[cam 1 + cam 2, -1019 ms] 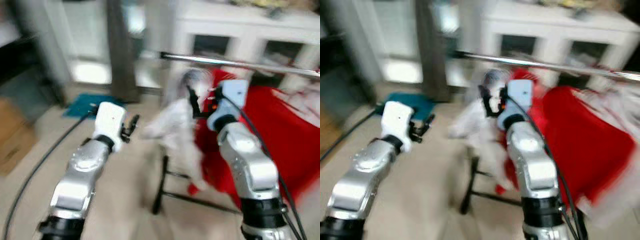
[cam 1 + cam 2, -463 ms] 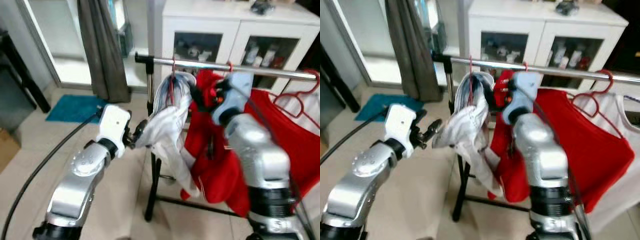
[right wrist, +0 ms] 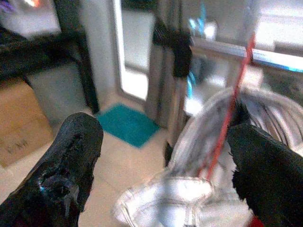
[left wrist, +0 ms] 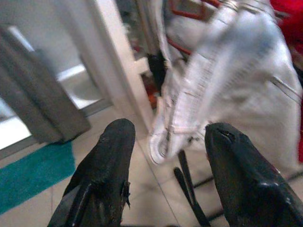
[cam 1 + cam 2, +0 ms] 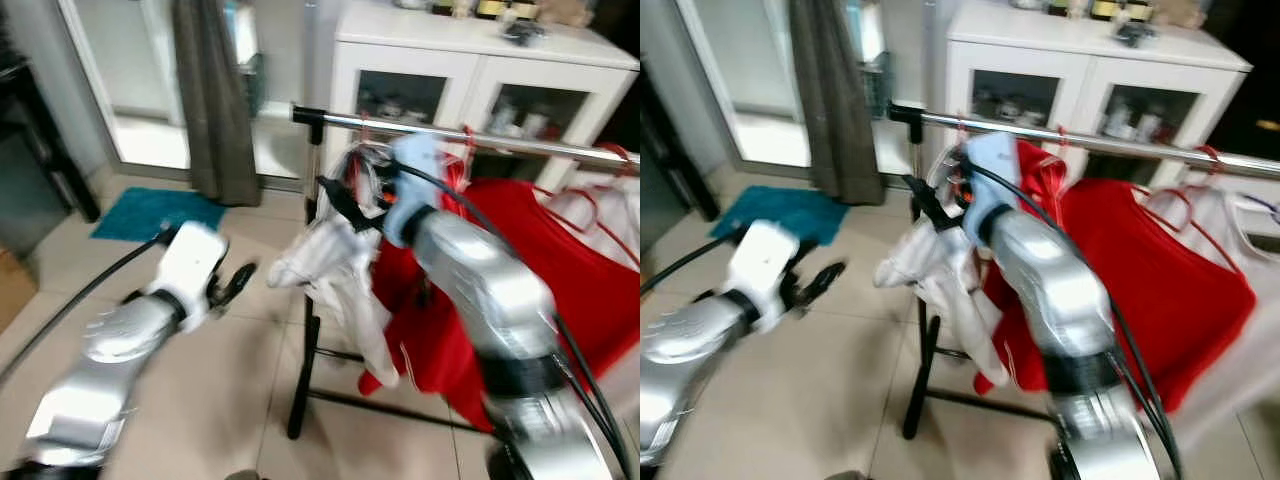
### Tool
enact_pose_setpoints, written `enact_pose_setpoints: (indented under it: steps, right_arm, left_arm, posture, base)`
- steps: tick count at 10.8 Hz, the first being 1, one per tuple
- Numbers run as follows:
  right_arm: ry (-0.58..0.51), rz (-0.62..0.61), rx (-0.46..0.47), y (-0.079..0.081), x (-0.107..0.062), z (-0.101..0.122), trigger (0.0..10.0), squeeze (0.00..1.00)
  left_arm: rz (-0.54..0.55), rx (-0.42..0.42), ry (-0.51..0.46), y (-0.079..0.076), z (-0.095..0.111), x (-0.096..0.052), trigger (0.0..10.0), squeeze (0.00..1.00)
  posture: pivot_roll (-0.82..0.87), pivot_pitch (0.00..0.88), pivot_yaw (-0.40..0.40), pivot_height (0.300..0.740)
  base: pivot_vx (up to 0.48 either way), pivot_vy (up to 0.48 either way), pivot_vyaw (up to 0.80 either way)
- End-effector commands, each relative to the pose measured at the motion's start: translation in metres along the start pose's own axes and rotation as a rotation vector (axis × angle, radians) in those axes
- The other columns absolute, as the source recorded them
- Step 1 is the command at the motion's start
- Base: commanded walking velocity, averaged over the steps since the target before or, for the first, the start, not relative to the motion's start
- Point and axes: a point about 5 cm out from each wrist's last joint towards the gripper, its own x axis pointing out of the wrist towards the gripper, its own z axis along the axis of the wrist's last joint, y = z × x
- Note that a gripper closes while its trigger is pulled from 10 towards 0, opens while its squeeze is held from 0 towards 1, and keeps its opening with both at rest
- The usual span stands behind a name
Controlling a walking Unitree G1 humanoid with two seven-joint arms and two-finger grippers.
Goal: Hang hanger
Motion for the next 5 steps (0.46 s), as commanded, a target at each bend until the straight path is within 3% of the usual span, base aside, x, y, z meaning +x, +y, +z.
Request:
enact_pose_setpoints:
  steps: [1, 4, 5]
  right_arm:
    - [0.052, -0.034, -0.002, -0.003, 0.009, -0.006, 10.0, 0.00]
    - [0.079, -0.033, 0.058, -0.009, 0.029, -0.005, 10.0, 0.00]
    - [0.080, -0.076, -0.023, -0.015, 0.041, -0.002, 10.0, 0.00]
  left_arm:
    - [-0.056, 0.025, -0.025, 0.000, 0.006, -0.004, 10.0, 0.00]
    - [-0.170, 0.085, -0.028, 0.000, 0.014, -0.007, 10.0, 0.00]
    - [-0.181, 0.101, -0.023, 0.003, 0.014, -0.007, 10.0, 0.00]
  posture:
    - [-0.02, 0.000, 0.008, 0.740]
    - [-0.01, 0.000, 0.032, 0.740]
    - [0.00, 0.000, 0.045, 0.740]
  base:
    - [0.000, 0.000, 0.00]
    - [0.000, 0.000, 0.00]
    - [0.000, 0.000, 0.00]
